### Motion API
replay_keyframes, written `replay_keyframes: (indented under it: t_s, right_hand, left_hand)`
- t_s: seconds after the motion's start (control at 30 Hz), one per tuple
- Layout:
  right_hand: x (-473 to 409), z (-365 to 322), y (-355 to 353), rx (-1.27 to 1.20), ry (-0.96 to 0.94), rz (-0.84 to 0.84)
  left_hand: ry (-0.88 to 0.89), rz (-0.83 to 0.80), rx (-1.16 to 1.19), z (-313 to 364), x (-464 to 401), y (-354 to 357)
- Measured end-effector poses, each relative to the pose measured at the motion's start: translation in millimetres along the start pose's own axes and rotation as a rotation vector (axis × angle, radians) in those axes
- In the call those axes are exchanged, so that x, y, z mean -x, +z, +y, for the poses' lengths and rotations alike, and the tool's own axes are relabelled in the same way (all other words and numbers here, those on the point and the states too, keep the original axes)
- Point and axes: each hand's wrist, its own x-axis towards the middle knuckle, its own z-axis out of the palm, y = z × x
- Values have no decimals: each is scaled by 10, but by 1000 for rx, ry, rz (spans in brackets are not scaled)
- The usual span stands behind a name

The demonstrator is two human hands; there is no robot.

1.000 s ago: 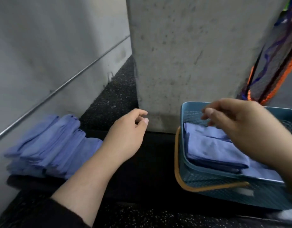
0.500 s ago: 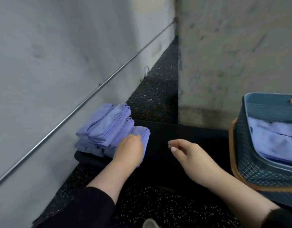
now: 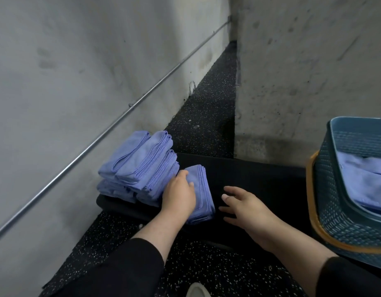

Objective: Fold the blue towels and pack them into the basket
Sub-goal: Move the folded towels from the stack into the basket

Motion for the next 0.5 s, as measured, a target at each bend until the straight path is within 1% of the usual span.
replay_keyframes:
  t_s: [0.07, 0.13, 0.2, 0.27, 0.33, 0.4, 0.47, 0.5]
  right_hand:
    - [-21, 6, 13, -28, 16, -29]
    - [-24, 23, 26, -50, 25, -62]
    - [-24, 52, 32, -56, 15, -88]
    - [-18, 78, 25, -87, -13, -99]
    - [57, 26, 26, -148, -55, -94]
    - [169, -101, 18, -156, -132, -69]
    - [298, -272, -31, -35, -277, -1]
    - [383, -379, -77, 76, -376, 76]
  left_hand:
    - [-55, -45, -36, 33, 23, 31]
    - [-165, -87, 4, 70, 16, 60]
    - [-227, -143, 117, 70, -6, 100]
    - [-239, -190, 294, 104, 19, 131]
    - [-218, -187, 426, 209, 70, 95]
    - [-154, -122, 501, 357, 119, -42]
    - [-42, -19, 544, 495, 163, -240]
    - [24, 20, 580, 568, 200, -353]
